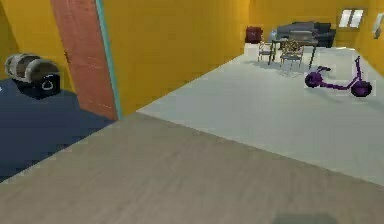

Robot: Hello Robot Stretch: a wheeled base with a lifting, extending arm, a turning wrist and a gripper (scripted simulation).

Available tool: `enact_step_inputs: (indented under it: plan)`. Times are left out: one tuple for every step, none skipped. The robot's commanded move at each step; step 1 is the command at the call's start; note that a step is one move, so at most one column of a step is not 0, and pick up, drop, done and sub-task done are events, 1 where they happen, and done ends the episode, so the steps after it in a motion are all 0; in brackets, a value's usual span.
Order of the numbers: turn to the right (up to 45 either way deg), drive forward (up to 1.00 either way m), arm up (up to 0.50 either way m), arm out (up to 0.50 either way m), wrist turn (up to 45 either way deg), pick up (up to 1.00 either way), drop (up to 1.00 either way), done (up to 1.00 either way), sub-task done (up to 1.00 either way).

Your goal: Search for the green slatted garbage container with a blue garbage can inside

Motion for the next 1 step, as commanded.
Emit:
enact_step_inputs:
  plan:
    - [45.0,0.0,0.0,0.0,0.0,0.0,0.0,0.0,0.0]
